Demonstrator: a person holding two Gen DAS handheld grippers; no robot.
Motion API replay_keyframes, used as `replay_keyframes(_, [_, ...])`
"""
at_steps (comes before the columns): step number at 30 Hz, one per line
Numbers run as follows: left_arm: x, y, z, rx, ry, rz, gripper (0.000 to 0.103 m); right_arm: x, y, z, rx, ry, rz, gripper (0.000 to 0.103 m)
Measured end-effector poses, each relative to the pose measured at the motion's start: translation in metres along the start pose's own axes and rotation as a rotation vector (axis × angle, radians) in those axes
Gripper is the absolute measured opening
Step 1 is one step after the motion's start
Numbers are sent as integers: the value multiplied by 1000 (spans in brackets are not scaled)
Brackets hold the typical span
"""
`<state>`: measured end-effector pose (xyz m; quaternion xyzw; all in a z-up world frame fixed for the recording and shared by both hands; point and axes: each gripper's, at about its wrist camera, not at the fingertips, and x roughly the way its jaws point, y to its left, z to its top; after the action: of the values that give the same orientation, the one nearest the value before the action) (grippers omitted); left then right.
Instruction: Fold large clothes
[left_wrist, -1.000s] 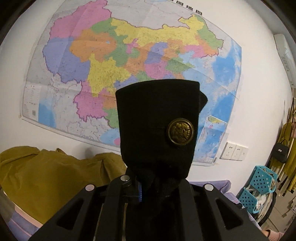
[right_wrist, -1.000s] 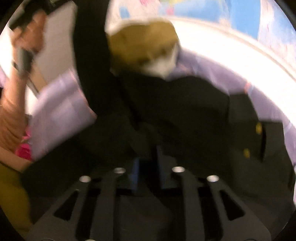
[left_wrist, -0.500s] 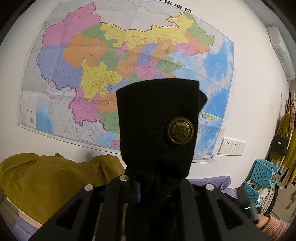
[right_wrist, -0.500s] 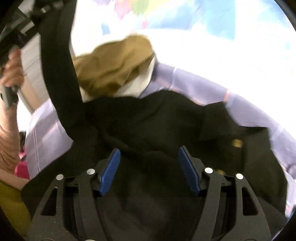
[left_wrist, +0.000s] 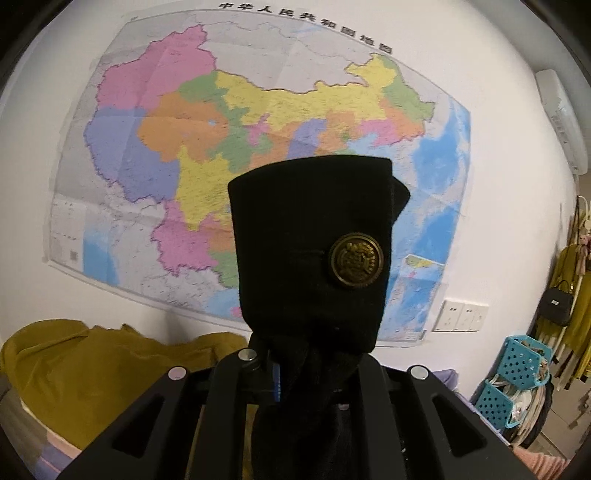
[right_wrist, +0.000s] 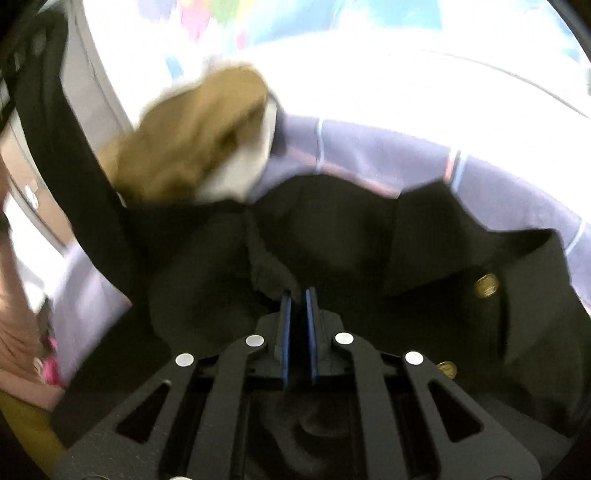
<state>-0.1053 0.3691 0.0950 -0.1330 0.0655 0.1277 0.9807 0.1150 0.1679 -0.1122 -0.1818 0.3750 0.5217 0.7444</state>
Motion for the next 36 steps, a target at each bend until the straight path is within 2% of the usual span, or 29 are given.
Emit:
replay_keyframes(2, [2, -7, 2, 8, 1, -16, 11, 12, 11, -1, -24, 11, -10, 10])
replay_keyframes(4, [5, -15, 3, 11, 10, -41, 11, 13, 12, 2, -15, -17, -41, 19])
replay_keyframes(5, [6, -20, 4, 19, 10, -48, 11, 12, 10, 3, 5, -19, -53, 36])
replay_keyframes(7, [8, -32, 6, 33, 16, -83, 11, -3, 4, 1, 66, -58, -31, 55])
replay_keyframes(11, [22, -73, 3, 107, 53, -184, 12, -65, -16, -13, 172, -205, 82, 57])
replay_keyframes(14, [43, -115, -7, 158, 113, -292, 13, -105, -29, -28, 226, -284, 120, 59])
replay_keyframes(18, [82, -178, -37, 215, 226, -439, 13, -166, -44, -61, 267, -382, 110, 66])
replay_keyframes(20, [108, -218, -64, 261, 320, -507, 13, -194, -52, -82, 289, -438, 95, 76])
replay_keyframes(21, [119, -235, -76, 286, 360, -531, 13, -206, -56, -91, 296, -458, 89, 77])
replay_keyframes(23, [138, -263, -101, 330, 425, -565, 13, -217, -62, -104, 301, -469, 62, 92])
replay_keyframes(24, [153, -279, -122, 355, 497, -609, 14, -219, -69, -114, 318, -462, 28, 94])
replay_keyframes(25, [164, -290, -142, 380, 561, -620, 19, -218, -76, -123, 342, -449, 8, 94])
replay_keyframes(26, [173, -297, -156, 405, 601, -599, 21, -209, -84, -127, 372, -430, 0, 94])
replay_keyframes(27, [186, -306, -182, 457, 665, -545, 22, -203, -91, -133, 406, -408, -3, 94])
replay_keyframes(29, [196, -309, -209, 504, 748, -520, 23, -191, -108, -148, 482, -358, -22, 93])
replay_keyframes(30, [198, -304, -219, 510, 778, -508, 25, -190, -113, -154, 500, -347, -32, 93])
replay_keyframes(32, [190, -291, -217, 500, 757, -511, 51, -182, -124, -163, 557, -331, -19, 93])
replay_keyframes(33, [183, -282, -209, 490, 721, -507, 71, -179, -129, -166, 583, -329, 9, 93])
replay_keyframes(36, [161, -261, -184, 476, 618, -513, 81, -174, -129, -167, 578, -332, 51, 93])
